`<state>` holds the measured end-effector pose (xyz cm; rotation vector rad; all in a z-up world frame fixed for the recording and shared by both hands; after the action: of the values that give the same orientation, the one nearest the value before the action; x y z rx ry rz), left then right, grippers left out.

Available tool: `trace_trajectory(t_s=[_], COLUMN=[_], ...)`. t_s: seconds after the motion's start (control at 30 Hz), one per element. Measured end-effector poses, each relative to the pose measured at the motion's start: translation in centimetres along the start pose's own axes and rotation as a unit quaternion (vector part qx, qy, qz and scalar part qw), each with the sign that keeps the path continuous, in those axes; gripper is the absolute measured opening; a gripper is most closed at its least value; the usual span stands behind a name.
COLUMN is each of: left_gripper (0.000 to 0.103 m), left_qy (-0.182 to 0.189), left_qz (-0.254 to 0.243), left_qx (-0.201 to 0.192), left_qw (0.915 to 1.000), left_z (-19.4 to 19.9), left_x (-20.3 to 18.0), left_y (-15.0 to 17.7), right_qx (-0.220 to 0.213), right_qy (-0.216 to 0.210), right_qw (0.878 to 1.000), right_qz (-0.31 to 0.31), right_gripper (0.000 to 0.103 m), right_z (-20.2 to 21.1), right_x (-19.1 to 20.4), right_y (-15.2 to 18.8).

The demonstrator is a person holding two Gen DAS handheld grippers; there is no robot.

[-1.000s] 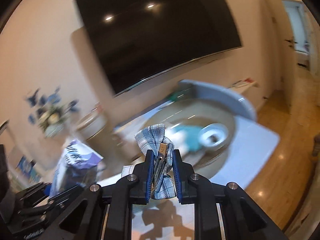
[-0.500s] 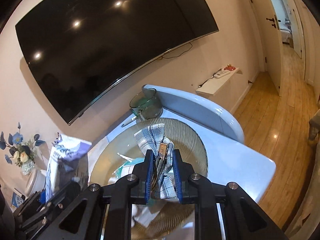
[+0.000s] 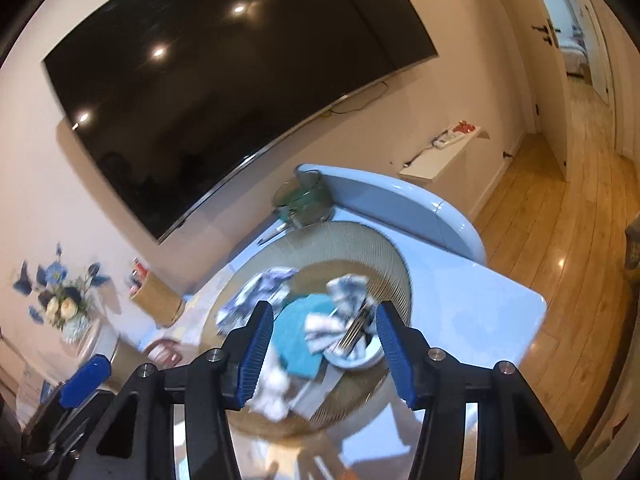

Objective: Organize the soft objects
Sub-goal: 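Lower both items into the glass tray and open both grippers, then move both tools back over the pile of soft items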

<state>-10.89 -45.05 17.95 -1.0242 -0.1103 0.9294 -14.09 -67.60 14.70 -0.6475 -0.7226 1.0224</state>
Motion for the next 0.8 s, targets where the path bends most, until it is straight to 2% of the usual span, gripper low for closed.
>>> trace_trajectory(t_s=[0.1,0.17,0.2,0.27,0.37,0.47,0.5,0.53,0.57,0.67,0.73,0.8], left_gripper=[0.078,0.078,0.078,0.078,0.078,0.081,0.082,0.082,0.082,0.082,0.082,0.082], left_qy=[-0.014,-0.053,-0.074,-0.123,-0.184,-0.224,-0.232,-0.233,-0.231,-0.236,-0.24,-0.252], left_qz=[0.007,0.012,0.013,0.021,0.064,0.107,0.123,0.141,0.165,0.228,0.25,0.258], left_qx=[-0.02,-0.039,-0.046,-0.061,-0.092,-0.125,-0.131,-0.134,-0.133,-0.117,-0.101,-0.087], left_qw=[0.9997,0.9977,0.9961,0.9903,0.9765,0.9607,0.956,0.9529,0.9496,0.9374,0.9325,0.9288], left_z=[4.9,8.4,9.9,13.1,18.7,23.2,24.6,25.4,26.0,25.7,24.7,22.8], left_x=[3.1,6.4,7.9,11.4,17.0,21.6,23.3,24.8,26.8,32.0,34.6,37.1], left_y=[0.3,0.7,0.9,1.1,0.5,0.0,0.2,0.4,1.1,3.8,5.6,7.3], right_qx=[0.003,-0.003,-0.007,-0.008,0.0,-0.002,-0.003,-0.002,0.0,0.013,0.036,0.057], right_qy=[-0.015,-0.031,-0.036,-0.053,-0.095,-0.131,-0.152,-0.166,-0.187,-0.2,-0.213,-0.219], right_qw=[1.0,0.999,0.998,0.996,0.989,0.978,0.971,0.966,0.955,0.938,0.927,0.921], right_qz=[0.015,0.033,0.045,0.069,0.112,0.163,0.185,0.201,0.232,0.282,0.308,0.318], right_gripper=[0.052,0.053,0.057,0.059,0.059,0.059,0.059,0.059,0.059,0.059,0.059,0.059], right_z=[2.0,3.3,3.9,4.5,4.5,4.4,4.3,3.9,3.7,1.9,-0.4,-2.7], right_x=[2.6,4.4,5.4,7.7,11.9,17.5,20.3,21.9,24.8,29.8,33.2,35.1], right_y=[1.4,2.9,3.8,5.4,6.9,7.5,7.8,8.1,8.7,10.8,12.5,13.9])
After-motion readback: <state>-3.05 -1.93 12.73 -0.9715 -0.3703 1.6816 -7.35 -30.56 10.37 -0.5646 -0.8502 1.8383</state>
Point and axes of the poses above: each gripper's, at about its wrist camera, not at the fingertips, and z roughly against the way its jaws point, x to its left, y to its underside, the point moved 4 cm from there along -z, roughly the way its jaws point, and after that the axes turned 15 degrees about z, right-handed, at the moved point
